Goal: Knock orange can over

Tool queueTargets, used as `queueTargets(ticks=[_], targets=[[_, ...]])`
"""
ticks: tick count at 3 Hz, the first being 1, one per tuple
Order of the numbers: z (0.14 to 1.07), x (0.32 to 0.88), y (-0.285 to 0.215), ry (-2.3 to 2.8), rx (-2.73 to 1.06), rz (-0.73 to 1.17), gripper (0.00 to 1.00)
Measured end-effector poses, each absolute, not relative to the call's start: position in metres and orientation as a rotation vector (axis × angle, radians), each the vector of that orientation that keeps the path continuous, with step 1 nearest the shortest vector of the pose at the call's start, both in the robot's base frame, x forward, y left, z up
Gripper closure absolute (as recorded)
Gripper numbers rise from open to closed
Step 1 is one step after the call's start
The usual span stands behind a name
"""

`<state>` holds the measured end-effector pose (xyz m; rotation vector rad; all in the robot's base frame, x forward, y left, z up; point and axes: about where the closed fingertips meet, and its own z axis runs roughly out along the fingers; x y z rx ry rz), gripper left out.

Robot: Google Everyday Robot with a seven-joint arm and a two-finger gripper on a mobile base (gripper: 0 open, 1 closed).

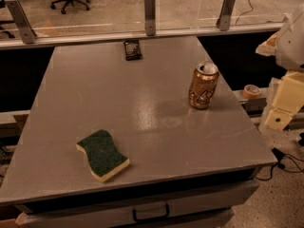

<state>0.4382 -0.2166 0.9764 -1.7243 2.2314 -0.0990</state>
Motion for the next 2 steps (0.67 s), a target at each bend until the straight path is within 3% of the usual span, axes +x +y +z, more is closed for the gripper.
queueTargets(ticks=[2], targets=[[0.9763, 0.4416, -0.2176, 2.208, -1.701, -0.077, 0.00]])
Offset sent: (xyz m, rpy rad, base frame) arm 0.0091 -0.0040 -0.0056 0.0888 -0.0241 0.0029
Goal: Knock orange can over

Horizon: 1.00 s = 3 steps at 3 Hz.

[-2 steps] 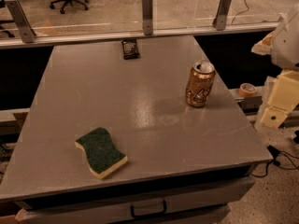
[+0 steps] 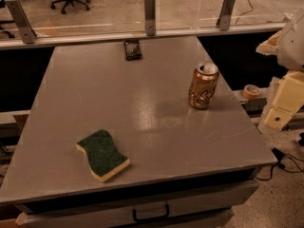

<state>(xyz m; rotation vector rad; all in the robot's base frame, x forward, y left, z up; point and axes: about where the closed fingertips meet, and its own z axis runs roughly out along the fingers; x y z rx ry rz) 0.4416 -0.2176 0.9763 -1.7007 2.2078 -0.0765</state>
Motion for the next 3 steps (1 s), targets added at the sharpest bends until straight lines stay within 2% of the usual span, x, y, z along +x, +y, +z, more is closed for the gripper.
queueTargets(ticks=[1, 3], targets=[[0.969, 0.467, -0.223, 2.128, -1.635, 0.006, 0.00], [0.932, 0.546, -0.217, 1.981, -1.455, 0.307, 0.00]])
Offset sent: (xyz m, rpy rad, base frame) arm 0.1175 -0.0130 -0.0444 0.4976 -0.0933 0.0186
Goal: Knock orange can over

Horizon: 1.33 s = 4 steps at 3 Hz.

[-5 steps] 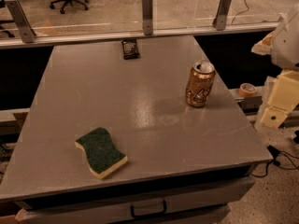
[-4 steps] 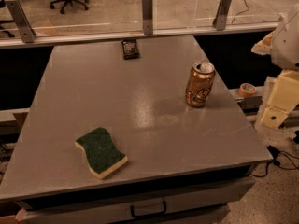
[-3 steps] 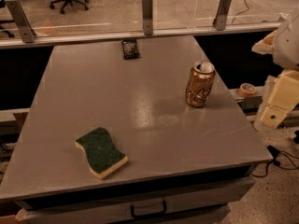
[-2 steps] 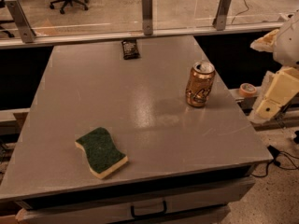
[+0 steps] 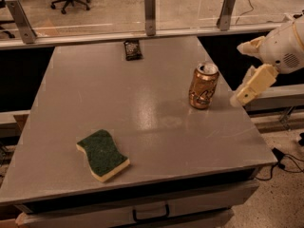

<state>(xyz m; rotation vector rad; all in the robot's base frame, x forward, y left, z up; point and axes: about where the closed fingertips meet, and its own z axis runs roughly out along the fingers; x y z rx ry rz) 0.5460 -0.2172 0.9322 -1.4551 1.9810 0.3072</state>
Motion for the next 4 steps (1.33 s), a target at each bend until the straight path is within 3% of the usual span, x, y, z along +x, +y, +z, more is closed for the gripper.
queueTargets(ticks=[3, 4], targets=[[0.861, 0.592, -0.180, 1.890, -1.364, 0.601, 0.00], [0.862, 0.586, -0.140, 1.808, -1.405, 0.707, 0.00]])
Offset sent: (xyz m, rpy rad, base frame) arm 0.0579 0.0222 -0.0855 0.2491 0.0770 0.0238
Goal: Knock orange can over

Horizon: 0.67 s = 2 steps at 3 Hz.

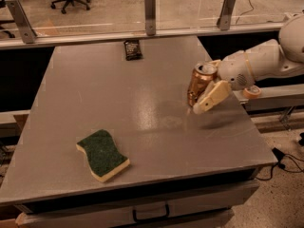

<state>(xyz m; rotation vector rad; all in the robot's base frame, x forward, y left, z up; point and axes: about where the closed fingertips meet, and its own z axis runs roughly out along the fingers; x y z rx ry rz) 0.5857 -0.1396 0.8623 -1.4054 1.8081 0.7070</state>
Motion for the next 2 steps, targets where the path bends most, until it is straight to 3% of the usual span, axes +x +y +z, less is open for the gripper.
queueTargets(ticks=[2], targets=[[0.898, 0.552, -0.001, 1.523, -1.599, 0.921, 0.00]])
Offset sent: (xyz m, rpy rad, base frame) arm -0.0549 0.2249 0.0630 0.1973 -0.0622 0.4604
